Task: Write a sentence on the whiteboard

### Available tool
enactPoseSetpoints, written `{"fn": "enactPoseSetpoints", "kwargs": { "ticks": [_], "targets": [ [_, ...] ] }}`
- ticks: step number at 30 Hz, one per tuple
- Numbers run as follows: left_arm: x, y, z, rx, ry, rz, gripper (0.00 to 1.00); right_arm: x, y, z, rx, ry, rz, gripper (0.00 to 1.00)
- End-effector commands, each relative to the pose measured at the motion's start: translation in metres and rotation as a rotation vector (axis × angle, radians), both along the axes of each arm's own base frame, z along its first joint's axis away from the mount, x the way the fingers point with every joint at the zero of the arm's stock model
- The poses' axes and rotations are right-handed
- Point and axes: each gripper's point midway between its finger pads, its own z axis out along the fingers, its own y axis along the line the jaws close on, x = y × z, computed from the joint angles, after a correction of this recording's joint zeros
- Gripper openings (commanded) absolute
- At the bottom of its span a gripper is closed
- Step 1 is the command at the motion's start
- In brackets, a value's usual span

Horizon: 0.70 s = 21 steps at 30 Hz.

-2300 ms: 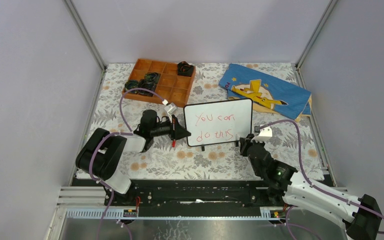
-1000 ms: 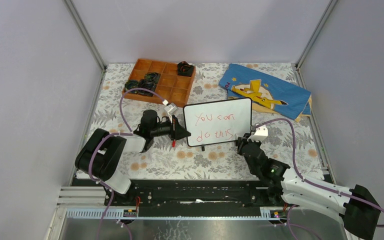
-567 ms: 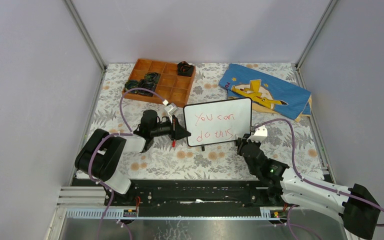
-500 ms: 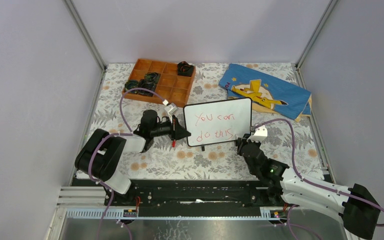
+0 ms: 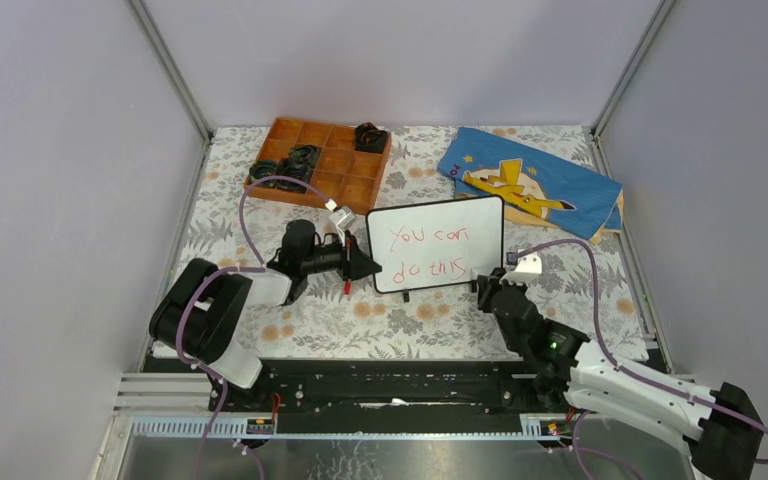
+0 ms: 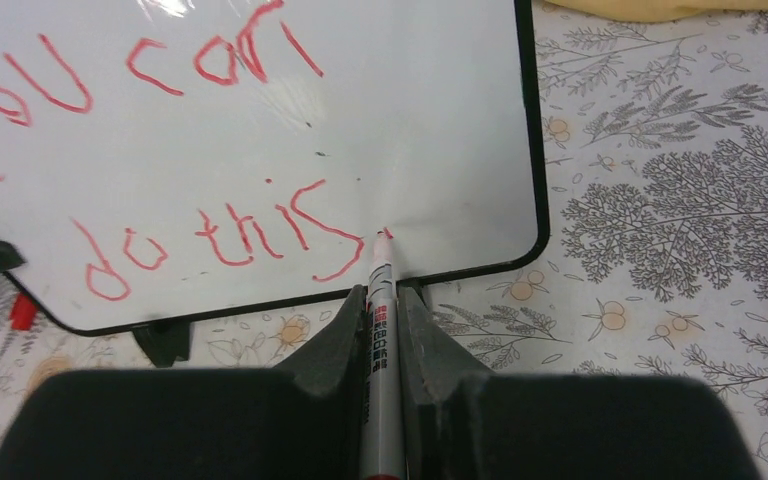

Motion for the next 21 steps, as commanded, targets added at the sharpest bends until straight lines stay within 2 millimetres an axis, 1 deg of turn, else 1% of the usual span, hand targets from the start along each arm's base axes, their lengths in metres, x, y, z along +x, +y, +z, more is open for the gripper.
{"fn": "enactPoseSetpoints", "kwargs": {
  "ticks": [1,3,4,7,11,15,17,20,21],
  "targets": [
    [0.002,0.008,-0.017,0.071,0.022,0.048,0.23,-0.001,0.008,0.034,0.089,-0.035,0.037,0.00],
    [0.003,0.009,-0.017,0.071,0.021,0.052,0.28,-0.005,0.008,0.039,0.099,-0.033,0.055,0.00],
    [0.003,0.009,-0.016,0.072,0.018,0.055,0.31,-0.006,0.008,0.046,0.113,-0.040,0.062,0.00],
    [0.003,0.010,-0.014,0.073,0.009,0.062,0.42,-0.011,0.011,0.058,0.140,-0.052,0.099,0.00],
    [0.003,0.011,-0.009,0.067,-0.008,0.071,0.56,-0.015,0.016,0.070,0.152,-0.060,0.149,0.00],
    [0.003,0.014,-0.001,0.058,-0.033,0.099,0.64,-0.019,0.023,0.079,0.161,-0.065,0.197,0.00],
    [0.002,0.017,0.002,0.064,-0.038,0.113,0.70,-0.019,0.025,0.083,0.172,-0.071,0.210,0.00],
    [0.003,0.025,0.004,0.098,-0.042,0.158,0.82,-0.021,0.027,0.089,0.193,-0.080,0.227,0.00],
    [0.005,0.029,0.005,0.111,-0.038,0.190,0.95,-0.022,0.028,0.091,0.202,-0.085,0.236,0.00]
  ]
}}
